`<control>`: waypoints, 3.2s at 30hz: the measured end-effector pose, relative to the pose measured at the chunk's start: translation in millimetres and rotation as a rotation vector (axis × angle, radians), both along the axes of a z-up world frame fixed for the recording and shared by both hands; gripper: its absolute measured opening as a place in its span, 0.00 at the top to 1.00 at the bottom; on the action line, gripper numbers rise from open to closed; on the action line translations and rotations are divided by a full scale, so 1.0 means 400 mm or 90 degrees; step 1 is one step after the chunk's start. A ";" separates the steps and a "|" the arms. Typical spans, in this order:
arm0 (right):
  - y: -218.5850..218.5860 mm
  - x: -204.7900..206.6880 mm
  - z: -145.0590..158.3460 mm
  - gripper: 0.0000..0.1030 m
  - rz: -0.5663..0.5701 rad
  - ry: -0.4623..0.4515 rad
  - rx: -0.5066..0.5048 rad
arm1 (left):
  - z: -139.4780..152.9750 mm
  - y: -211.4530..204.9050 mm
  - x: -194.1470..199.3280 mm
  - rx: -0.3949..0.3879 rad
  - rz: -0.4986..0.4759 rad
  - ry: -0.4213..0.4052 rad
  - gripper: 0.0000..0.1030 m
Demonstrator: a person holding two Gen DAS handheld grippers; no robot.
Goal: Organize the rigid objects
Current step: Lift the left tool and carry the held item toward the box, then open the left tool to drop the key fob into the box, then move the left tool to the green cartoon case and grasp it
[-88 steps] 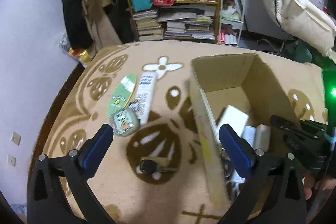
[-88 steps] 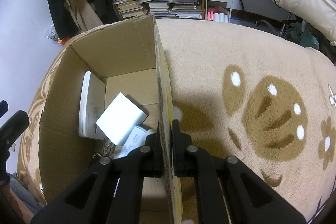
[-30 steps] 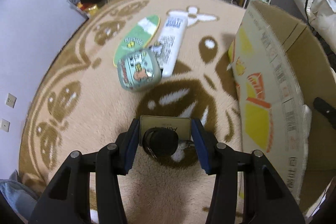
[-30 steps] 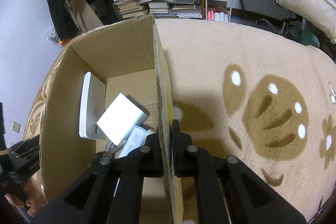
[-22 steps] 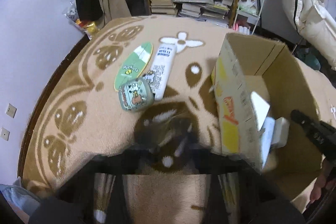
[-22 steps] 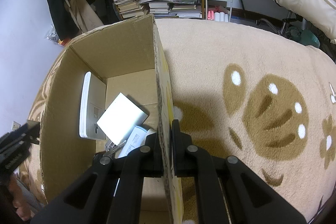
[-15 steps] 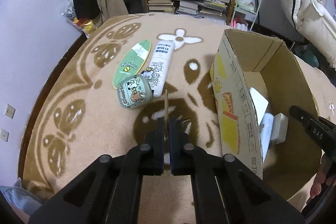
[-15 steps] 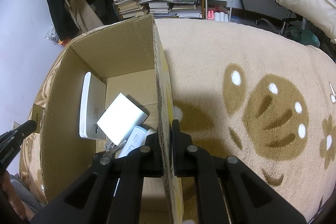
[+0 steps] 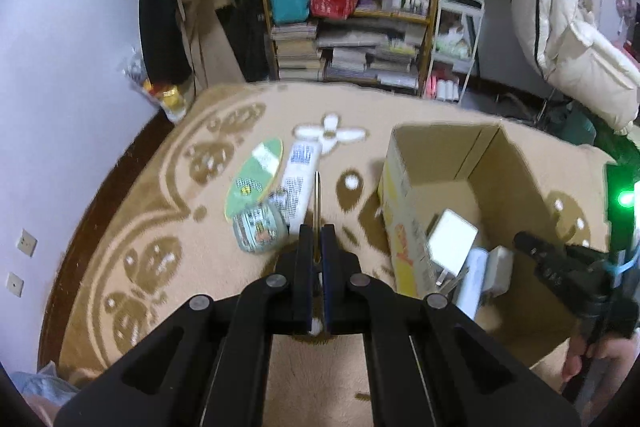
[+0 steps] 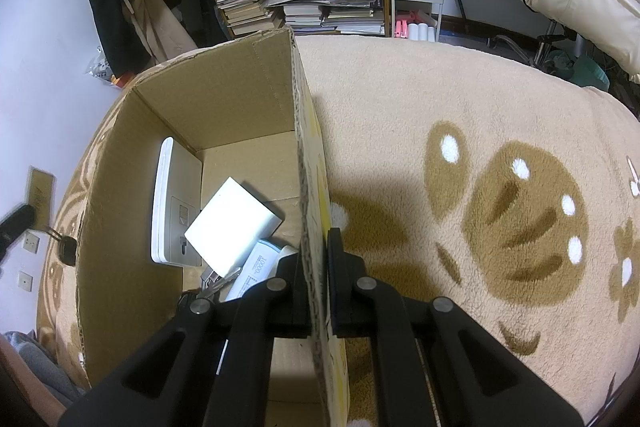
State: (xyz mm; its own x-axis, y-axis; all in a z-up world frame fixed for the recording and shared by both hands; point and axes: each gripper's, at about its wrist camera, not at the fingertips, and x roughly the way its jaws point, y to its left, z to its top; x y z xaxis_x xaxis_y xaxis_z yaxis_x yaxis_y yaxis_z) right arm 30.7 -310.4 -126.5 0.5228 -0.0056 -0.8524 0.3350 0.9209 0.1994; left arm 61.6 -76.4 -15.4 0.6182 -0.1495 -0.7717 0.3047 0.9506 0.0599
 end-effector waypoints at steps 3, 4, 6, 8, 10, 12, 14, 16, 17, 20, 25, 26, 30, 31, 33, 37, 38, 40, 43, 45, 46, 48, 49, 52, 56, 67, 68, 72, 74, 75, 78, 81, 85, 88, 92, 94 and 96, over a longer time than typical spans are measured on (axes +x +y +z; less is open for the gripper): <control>0.000 0.000 0.000 0.93 0.000 0.000 0.000 | 0.056 -0.002 -0.014 -0.019 -0.006 -0.031 0.97; 0.000 0.000 0.000 0.93 0.000 0.000 0.000 | 0.077 -0.006 -0.020 -0.027 -0.011 -0.043 0.97; 0.000 0.000 0.000 0.93 0.000 0.000 0.000 | 0.103 -0.018 -0.030 -0.033 -0.021 -0.059 0.97; 0.000 0.000 -0.001 0.93 0.000 0.000 0.000 | 0.127 -0.035 -0.042 -0.043 -0.034 -0.073 0.97; 0.001 0.000 0.000 0.93 0.000 0.000 -0.001 | 0.145 -0.056 -0.054 -0.057 -0.050 -0.076 0.97; 0.001 0.000 0.000 0.93 0.000 0.000 -0.001 | 0.151 -0.085 -0.070 -0.066 -0.076 -0.079 0.97; 0.000 0.000 -0.001 0.93 0.000 0.000 0.000 | 0.139 -0.120 -0.084 -0.059 -0.099 -0.075 0.97; 0.001 0.001 -0.002 0.93 0.001 0.001 -0.003 | 0.120 -0.147 -0.091 -0.056 -0.114 -0.064 0.97; 0.000 0.001 -0.001 0.93 0.001 0.001 -0.003 | 0.112 -0.154 -0.093 -0.057 -0.118 -0.058 0.97; -0.001 0.002 0.000 0.93 0.002 0.001 -0.003 | 0.070 -0.182 -0.088 -0.055 -0.130 -0.028 0.97; -0.002 0.003 0.000 0.93 0.002 0.001 -0.004 | -0.008 -0.193 -0.076 -0.030 -0.124 0.009 0.97; -0.002 0.003 0.000 0.93 0.002 0.001 -0.003 | -0.028 -0.195 -0.071 -0.019 -0.120 0.020 0.97; 0.001 0.002 0.001 0.93 0.002 0.001 -0.004 | -0.088 -0.198 -0.060 0.003 -0.104 0.061 0.97; -0.001 0.003 0.000 0.93 0.002 0.001 -0.004 | -0.099 -0.195 -0.058 0.006 -0.104 0.068 0.96; 0.002 0.002 0.001 0.93 0.002 0.001 -0.003 | -0.109 -0.194 -0.057 0.016 -0.099 0.071 0.93; 0.001 0.002 0.001 0.93 0.002 0.001 -0.004 | -0.105 -0.182 -0.047 -0.014 -0.114 0.098 0.84; 0.000 0.002 0.000 0.93 0.002 0.001 -0.003 | -0.104 -0.182 -0.044 -0.017 -0.119 0.104 0.81; 0.001 0.003 0.000 0.93 0.002 0.001 -0.004 | -0.099 -0.183 -0.043 -0.024 -0.141 0.119 0.71; 0.003 0.003 0.002 0.93 0.003 0.002 -0.008 | -0.078 -0.179 -0.051 -0.018 -0.147 0.097 0.19; 0.002 0.004 0.002 0.93 0.002 0.002 -0.005 | -0.052 -0.171 -0.061 0.003 -0.131 0.039 0.09; 0.002 0.004 0.003 0.93 0.001 0.001 -0.003 | -0.042 -0.169 -0.061 0.004 -0.133 0.032 0.09; 0.003 0.003 0.003 0.93 0.003 0.002 -0.007 | -0.026 -0.155 -0.049 -0.002 -0.126 0.031 0.09; 0.001 0.004 0.003 0.93 0.004 0.002 -0.009 | -0.019 -0.142 -0.040 -0.008 -0.112 0.025 0.09; 0.005 0.003 0.004 0.93 0.003 0.002 -0.008 | -0.018 -0.102 0.008 -0.010 -0.072 0.028 0.08; 0.006 0.002 0.005 0.93 0.003 0.002 -0.008 | -0.030 -0.036 0.101 0.001 -0.013 0.041 0.08; 0.005 0.002 0.002 0.93 0.002 0.001 -0.003 | -0.149 0.129 0.305 0.017 0.121 0.100 0.08; 0.006 0.002 0.003 0.93 0.002 0.001 -0.003 | -0.164 0.138 0.315 0.011 0.124 0.107 0.08; 0.007 0.002 0.002 0.93 0.002 0.001 -0.003 | -0.228 0.173 0.345 -0.034 0.149 0.151 0.08; 0.007 0.002 0.003 0.93 0.002 0.001 -0.003 | -0.252 0.175 0.350 -0.026 0.151 0.154 0.08; 0.007 0.002 0.003 0.93 0.002 0.001 -0.003 | -0.259 0.172 0.349 -0.020 0.148 0.152 0.08; 0.007 0.002 0.002 0.93 0.002 0.001 -0.002 | -0.278 0.165 0.345 -0.022 0.136 0.159 0.08; 0.007 0.001 0.002 0.93 0.002 0.001 -0.002 | -0.293 0.163 0.346 -0.015 0.143 0.162 0.08; 0.007 0.001 0.002 0.93 0.002 0.001 -0.002 | -0.310 0.158 0.345 -0.021 0.145 0.164 0.11; 0.006 0.001 0.002 0.93 0.002 0.001 -0.002 | -0.322 0.150 0.343 -0.031 0.135 0.173 0.21; 0.007 0.000 0.000 0.93 0.001 0.002 -0.001 | -0.340 0.138 0.331 -0.050 0.119 0.192 0.40; 0.007 0.000 0.000 0.93 0.002 0.002 -0.001 | -0.343 0.136 0.326 -0.064 0.114 0.204 0.46; 0.007 0.000 0.000 0.93 0.002 0.002 -0.002 | -0.338 0.129 0.317 -0.052 0.111 0.188 0.46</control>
